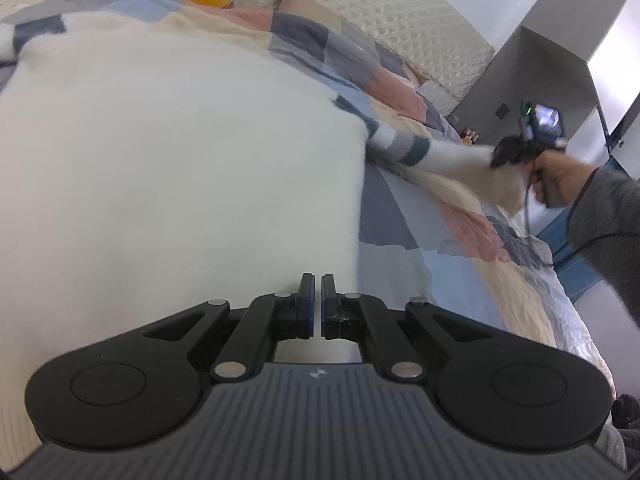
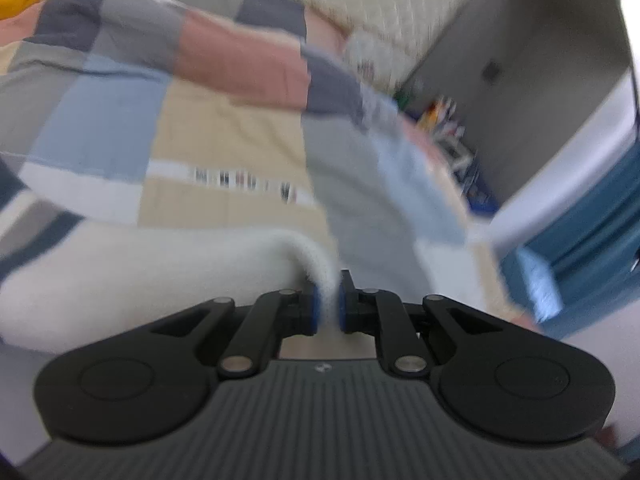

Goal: Fold large clothes
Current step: 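Pull the striped sleeve outward with the right gripper, lay it flat, release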

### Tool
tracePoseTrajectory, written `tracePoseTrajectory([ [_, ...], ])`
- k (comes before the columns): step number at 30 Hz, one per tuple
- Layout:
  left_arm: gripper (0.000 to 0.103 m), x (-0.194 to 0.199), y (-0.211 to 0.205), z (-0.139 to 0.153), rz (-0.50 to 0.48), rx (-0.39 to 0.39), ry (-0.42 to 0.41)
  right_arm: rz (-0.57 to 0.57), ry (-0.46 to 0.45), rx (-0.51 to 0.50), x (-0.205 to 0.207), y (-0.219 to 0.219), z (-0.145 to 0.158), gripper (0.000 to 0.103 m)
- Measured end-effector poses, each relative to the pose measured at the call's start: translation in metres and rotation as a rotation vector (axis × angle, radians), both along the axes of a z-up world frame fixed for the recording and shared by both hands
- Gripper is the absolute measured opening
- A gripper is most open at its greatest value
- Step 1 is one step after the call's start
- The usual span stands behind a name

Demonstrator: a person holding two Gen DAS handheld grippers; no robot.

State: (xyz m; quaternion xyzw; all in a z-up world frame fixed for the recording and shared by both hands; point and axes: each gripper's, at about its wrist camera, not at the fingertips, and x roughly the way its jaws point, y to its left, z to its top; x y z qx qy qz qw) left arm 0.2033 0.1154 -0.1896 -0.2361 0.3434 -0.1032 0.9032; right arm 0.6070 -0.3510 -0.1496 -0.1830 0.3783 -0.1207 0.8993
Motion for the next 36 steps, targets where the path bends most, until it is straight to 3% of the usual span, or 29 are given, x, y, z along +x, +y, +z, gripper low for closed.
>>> tracePoseTrajectory([
  [6, 0.001, 0.011, 0.002, -0.007, 0.007, -0.016, 0.028, -0.031, 0.059, 0.166, -0.008, -0.023, -0.056, 0.015],
  [10, 0.001, 0.013, 0.001, -0.008, 0.01, -0.014, 0.032, -0.052, 0.041, 0.281, -0.019, -0.037, -0.07, 0.021],
  [13, 0.001, 0.012, -0.004, -0.007, -0.004, 0.005, 0.032, -0.08, 0.005, 0.381, -0.03, -0.049, -0.065, 0.037],
  [15, 0.002, 0.011, -0.008, -0.006, -0.009, 0.024, 0.028, -0.082, -0.016, 0.43, -0.04, -0.058, -0.056, 0.061],
  [17, 0.01, 0.01, -0.012, -0.005, -0.017, 0.048, 0.02, -0.088, -0.056, 0.475, -0.053, -0.066, -0.047, 0.066],
  [19, 0.03, 0.008, -0.016, -0.004, -0.03, 0.05, 0.005, -0.084, -0.08, 0.498, -0.065, -0.074, -0.041, 0.066],
  [22, 0.037, 0.004, -0.025, -0.001, -0.047, 0.087, -0.019, -0.071, -0.083, 0.48, -0.081, -0.083, -0.041, 0.067],
  [25, 0.037, 0.002, -0.029, -0.002, -0.05, 0.107, -0.021, -0.055, -0.047, 0.475, -0.093, -0.091, -0.055, 0.066],
  [28, 0.038, 0.001, -0.03, -0.003, -0.05, 0.124, -0.021, -0.047, -0.015, 0.482, -0.099, -0.09, -0.074, 0.065],
  [29, 0.04, 0.001, -0.032, -0.003, -0.055, 0.133, -0.023, -0.043, -0.01, 0.485, -0.101, -0.088, -0.081, 0.057],
  [30, 0.046, 0.002, -0.035, -0.004, -0.065, 0.14, -0.027, -0.049, -0.015, 0.479, -0.102, -0.086, -0.086, 0.036],
  [32, 0.057, 0.001, -0.042, -0.005, -0.105, 0.161, -0.043, -0.076, -0.037, 0.473, -0.106, -0.085, -0.091, 0.009],
  [34, 0.064, -0.001, -0.055, -0.007, -0.143, 0.226, -0.064, -0.067, -0.117, 0.48, -0.116, -0.086, -0.087, 0.009],
  [36, 0.066, -0.002, -0.065, -0.009, -0.17, 0.289, -0.078, -0.025, -0.222, 0.503, -0.13, -0.09, -0.077, 0.009],
])
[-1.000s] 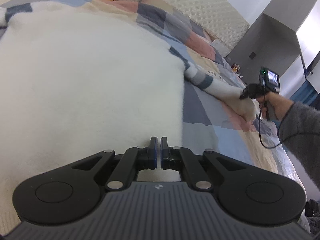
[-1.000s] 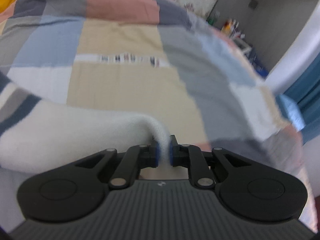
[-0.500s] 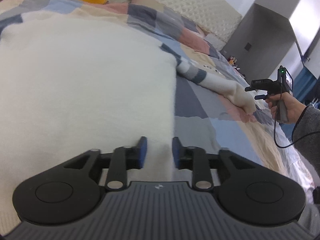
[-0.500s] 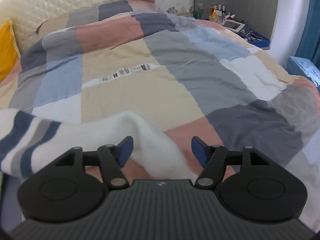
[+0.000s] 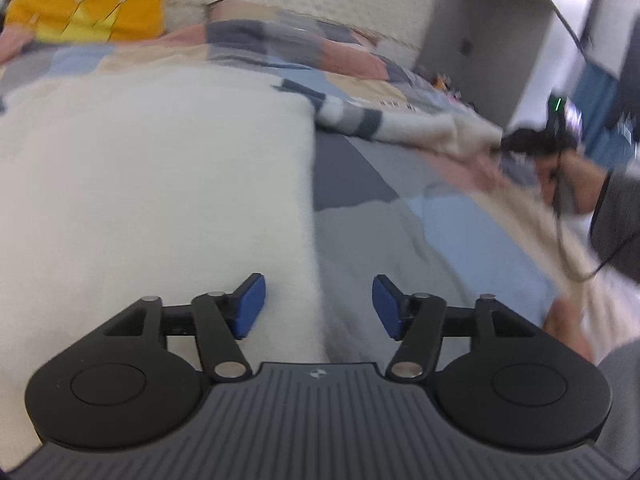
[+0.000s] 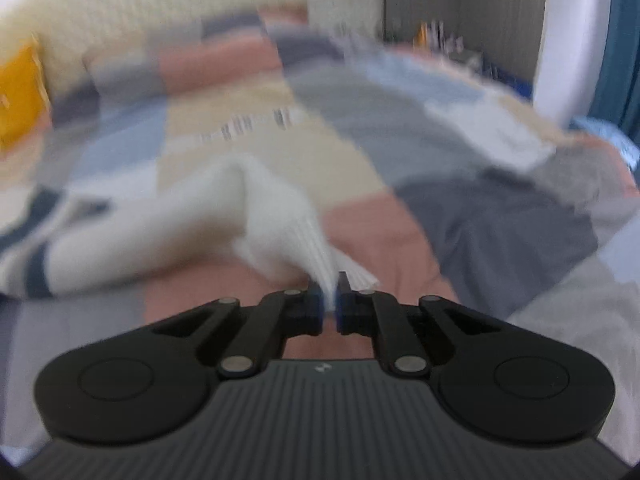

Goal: Fold large clothes
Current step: 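Pull the striped sleeve outward with the right gripper, lay it flat, release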

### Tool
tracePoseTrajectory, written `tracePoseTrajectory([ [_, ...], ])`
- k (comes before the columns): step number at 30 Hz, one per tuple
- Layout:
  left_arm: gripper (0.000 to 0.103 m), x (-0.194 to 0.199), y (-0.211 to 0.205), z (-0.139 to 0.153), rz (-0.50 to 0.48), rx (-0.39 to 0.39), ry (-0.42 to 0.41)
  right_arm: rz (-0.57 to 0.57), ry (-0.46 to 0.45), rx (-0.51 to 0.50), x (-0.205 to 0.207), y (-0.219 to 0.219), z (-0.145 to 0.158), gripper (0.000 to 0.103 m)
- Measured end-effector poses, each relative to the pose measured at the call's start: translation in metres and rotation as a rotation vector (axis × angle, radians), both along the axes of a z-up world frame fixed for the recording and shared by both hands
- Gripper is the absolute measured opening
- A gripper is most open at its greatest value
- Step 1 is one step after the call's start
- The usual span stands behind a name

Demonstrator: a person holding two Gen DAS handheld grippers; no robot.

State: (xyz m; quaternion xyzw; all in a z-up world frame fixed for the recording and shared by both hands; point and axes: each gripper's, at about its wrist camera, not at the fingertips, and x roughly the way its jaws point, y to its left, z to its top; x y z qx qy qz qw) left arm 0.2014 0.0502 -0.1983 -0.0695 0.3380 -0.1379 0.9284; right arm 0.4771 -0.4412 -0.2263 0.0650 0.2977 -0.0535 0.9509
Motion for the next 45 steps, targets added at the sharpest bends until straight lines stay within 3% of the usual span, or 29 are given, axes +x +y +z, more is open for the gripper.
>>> tracePoseTrajectory([
  [1, 0.067, -0.001, -0.004, -0.001, -0.006, 0.028, -0.006, 0.007, -0.051, 0.025, -0.007, -0.005, 0.008, 0.009],
  [6, 0.068, -0.003, -0.016, -0.005, -0.026, 0.136, -0.017, -0.057, -0.084, 0.115, -0.015, -0.036, 0.047, 0.009],
  [10, 0.068, -0.005, -0.021, -0.006, -0.029, 0.188, -0.014, -0.117, -0.052, 0.16, -0.009, -0.057, 0.076, 0.008],
  [13, 0.068, -0.006, -0.022, -0.009, -0.025, 0.224, -0.012, -0.145, -0.022, 0.113, 0.007, -0.055, 0.084, 0.008],
  [16, 0.068, -0.007, -0.025, -0.01, -0.024, 0.26, -0.017, -0.18, 0.046, 0.064, 0.031, -0.049, 0.074, 0.008],
  [20, 0.068, -0.007, -0.029, -0.011, -0.017, 0.29, -0.019, -0.225, 0.121, 0.03, 0.053, -0.044, 0.037, 0.009],
  [23, 0.067, -0.007, -0.028, -0.009, -0.004, 0.272, -0.021, -0.251, 0.167, -0.003, 0.063, -0.04, 0.002, 0.009],
  [26, 0.067, -0.005, -0.026, -0.009, 0.0, 0.264, -0.018, -0.286, 0.175, 0.026, 0.063, -0.042, -0.025, 0.009],
  [34, 0.062, -0.007, -0.022, -0.005, 0.002, 0.255, -0.011, -0.319, 0.144, 0.083, 0.054, -0.04, -0.018, 0.013],
  [35, 0.062, -0.008, -0.022, -0.005, 0.003, 0.252, -0.011, -0.32, 0.143, 0.098, 0.052, -0.041, -0.015, 0.024],
  [36, 0.062, -0.008, -0.022, -0.005, 0.004, 0.252, -0.012, -0.324, 0.139, 0.112, 0.049, -0.041, -0.012, 0.042],
  [38, 0.062, -0.009, -0.024, -0.005, 0.005, 0.26, -0.014, -0.347, 0.126, 0.127, 0.04, -0.039, -0.005, 0.064],
  [39, 0.062, -0.009, -0.025, -0.005, 0.004, 0.269, -0.016, -0.351, 0.113, 0.133, 0.035, -0.037, -0.001, 0.069],
  [45, 0.062, -0.015, -0.03, -0.004, 0.011, 0.306, -0.033, -0.278, 0.067, 0.089, 0.0, -0.005, 0.034, 0.069],
])
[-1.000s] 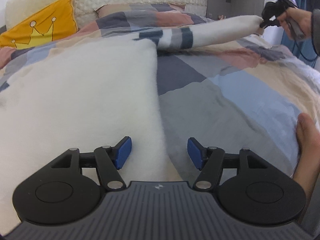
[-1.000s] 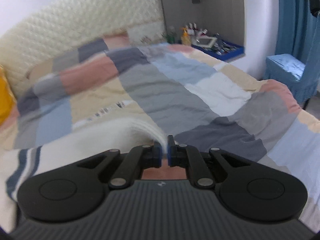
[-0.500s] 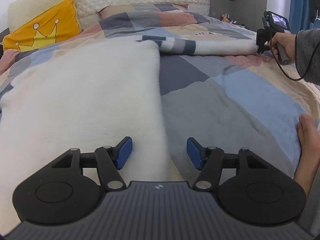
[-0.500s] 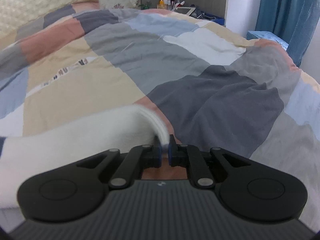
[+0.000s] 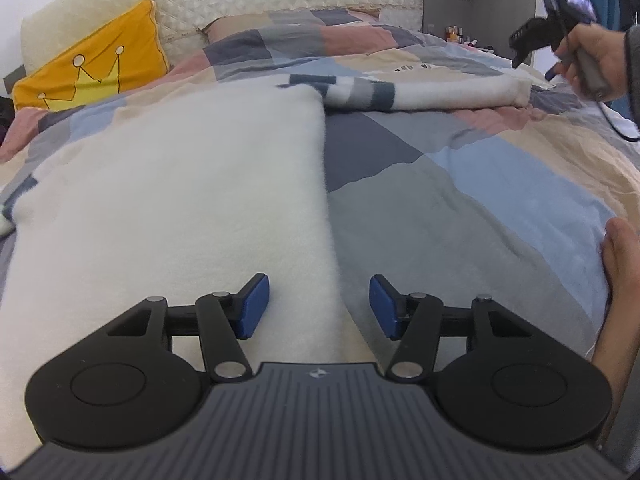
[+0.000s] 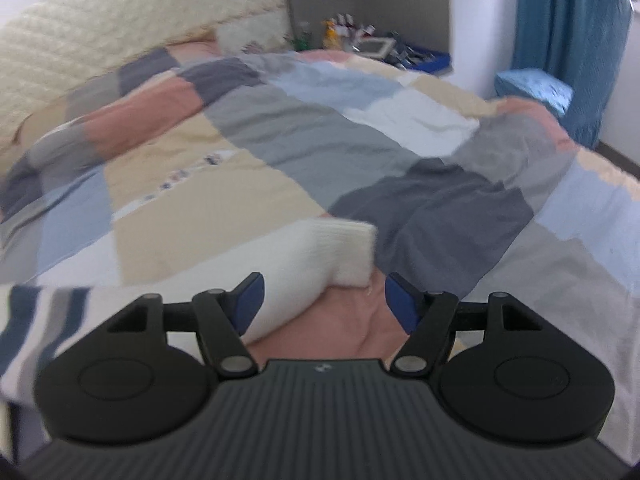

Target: Fold large clothes

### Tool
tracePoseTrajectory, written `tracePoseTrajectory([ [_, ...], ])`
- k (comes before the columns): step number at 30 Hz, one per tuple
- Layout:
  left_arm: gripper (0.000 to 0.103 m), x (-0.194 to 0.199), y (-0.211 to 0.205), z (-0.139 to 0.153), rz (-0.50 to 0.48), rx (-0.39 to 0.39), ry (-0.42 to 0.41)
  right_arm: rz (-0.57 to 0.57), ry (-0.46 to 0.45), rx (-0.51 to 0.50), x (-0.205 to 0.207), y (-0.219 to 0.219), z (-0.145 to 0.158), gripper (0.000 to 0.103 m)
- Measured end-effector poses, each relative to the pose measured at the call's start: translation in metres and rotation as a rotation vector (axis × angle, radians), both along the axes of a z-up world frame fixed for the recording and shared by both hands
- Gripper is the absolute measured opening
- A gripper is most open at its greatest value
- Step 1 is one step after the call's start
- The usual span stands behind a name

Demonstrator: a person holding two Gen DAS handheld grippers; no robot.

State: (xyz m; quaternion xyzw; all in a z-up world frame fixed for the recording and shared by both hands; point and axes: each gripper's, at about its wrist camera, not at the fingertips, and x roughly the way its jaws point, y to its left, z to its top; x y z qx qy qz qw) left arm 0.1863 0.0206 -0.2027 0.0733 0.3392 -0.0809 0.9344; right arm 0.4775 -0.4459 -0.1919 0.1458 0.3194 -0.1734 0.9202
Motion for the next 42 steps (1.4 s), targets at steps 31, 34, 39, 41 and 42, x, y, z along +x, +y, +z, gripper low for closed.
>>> tracePoseTrajectory([
  [31, 0.05, -0.03, 0.025, 0.016, 0.047, -0.18, 0.016, 0.484, -0.095, 0.25, -0.226, 0.262, 0.054, 0.069],
  [34, 0.05, -0.029, 0.015, 0.011, 0.017, -0.121, 0.024, 0.473, -0.102, 0.259, -0.225, 0.263, 0.033, 0.069],
  [39, 0.05, -0.018, 0.007, -0.001, 0.02, -0.036, 0.061, 0.456, -0.067, 0.317, -0.214, 0.254, 0.002, 0.07],
  [41, 0.05, -0.013, 0.0, -0.006, 0.01, 0.016, 0.071, 0.456, -0.049, 0.376, -0.208, 0.248, -0.007, 0.07],
  [42, 0.047, -0.012, -0.004, -0.009, 0.004, 0.053, 0.071, 0.449, -0.038, 0.381, -0.207, 0.246, -0.011, 0.07],
])
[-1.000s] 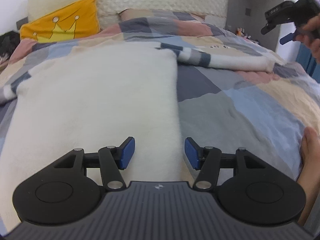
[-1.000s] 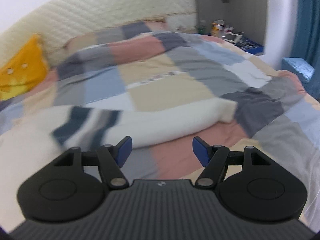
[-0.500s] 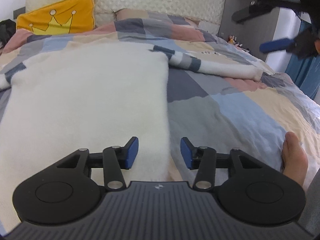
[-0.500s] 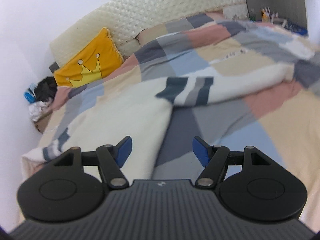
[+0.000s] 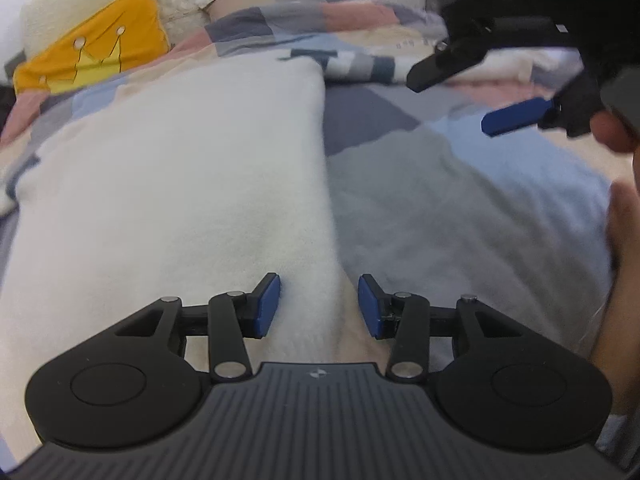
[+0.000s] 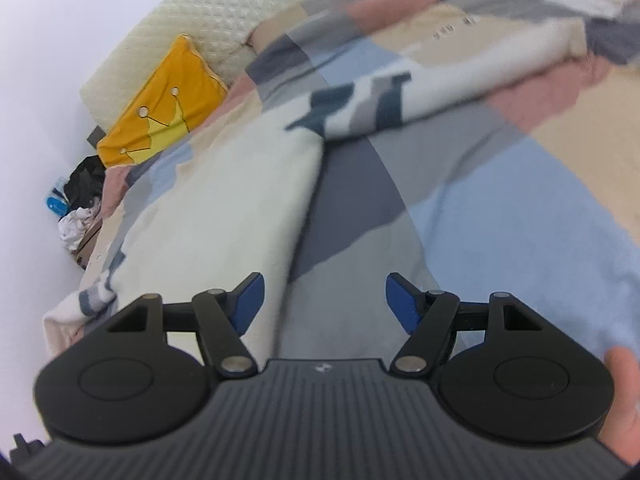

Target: Fold large clothes

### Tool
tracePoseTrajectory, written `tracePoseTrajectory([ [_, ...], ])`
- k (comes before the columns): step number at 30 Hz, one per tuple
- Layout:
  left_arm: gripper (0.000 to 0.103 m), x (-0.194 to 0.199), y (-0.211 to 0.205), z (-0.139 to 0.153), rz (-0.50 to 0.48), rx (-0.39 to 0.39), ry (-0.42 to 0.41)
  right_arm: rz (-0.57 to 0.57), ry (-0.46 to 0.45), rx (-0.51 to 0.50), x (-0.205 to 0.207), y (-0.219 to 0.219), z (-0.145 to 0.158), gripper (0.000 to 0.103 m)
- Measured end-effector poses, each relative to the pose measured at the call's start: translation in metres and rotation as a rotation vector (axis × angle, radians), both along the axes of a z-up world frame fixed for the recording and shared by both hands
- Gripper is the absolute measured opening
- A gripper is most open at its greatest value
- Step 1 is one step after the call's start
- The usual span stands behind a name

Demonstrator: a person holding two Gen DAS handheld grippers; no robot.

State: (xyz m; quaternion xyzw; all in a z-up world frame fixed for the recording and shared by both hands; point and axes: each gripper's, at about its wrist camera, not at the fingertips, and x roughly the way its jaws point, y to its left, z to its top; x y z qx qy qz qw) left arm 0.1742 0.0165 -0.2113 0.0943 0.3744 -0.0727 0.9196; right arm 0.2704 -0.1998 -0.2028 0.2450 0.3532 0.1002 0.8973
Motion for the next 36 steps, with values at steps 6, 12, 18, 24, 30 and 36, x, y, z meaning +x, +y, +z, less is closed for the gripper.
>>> tracePoseTrajectory([
  [6, 0.015, 0.004, 0.004, 0.0, 0.023, 0.051, -0.03, 0.0, 0.065, 0.026, 0.006, -0.001, -0.02, 0.07],
  [12, 0.013, 0.008, 0.066, 0.039, 0.134, -0.256, -0.049, -0.006, 0.061, 0.047, 0.0, -0.004, -0.023, 0.07],
  [18, 0.012, 0.009, 0.162, 0.066, 0.354, -0.592, -0.117, 0.044, 0.059, 0.079, 0.006, 0.006, -0.028, 0.07],
  [24, 0.011, 0.034, 0.216, 0.047, 0.547, -0.704, -0.09, 0.152, 0.04, 0.103, 0.011, 0.031, -0.032, 0.07],
  [30, 0.011, 0.05, 0.237, 0.021, 0.646, -0.751, -0.033, 0.278, 0.052, 0.198, 0.015, 0.057, -0.037, 0.071],
  [36, 0.011, 0.045, 0.247, 0.008, 0.676, -0.887, -0.018, 0.417, 0.121, 0.493, 0.022, 0.096, -0.049, 0.064],
])
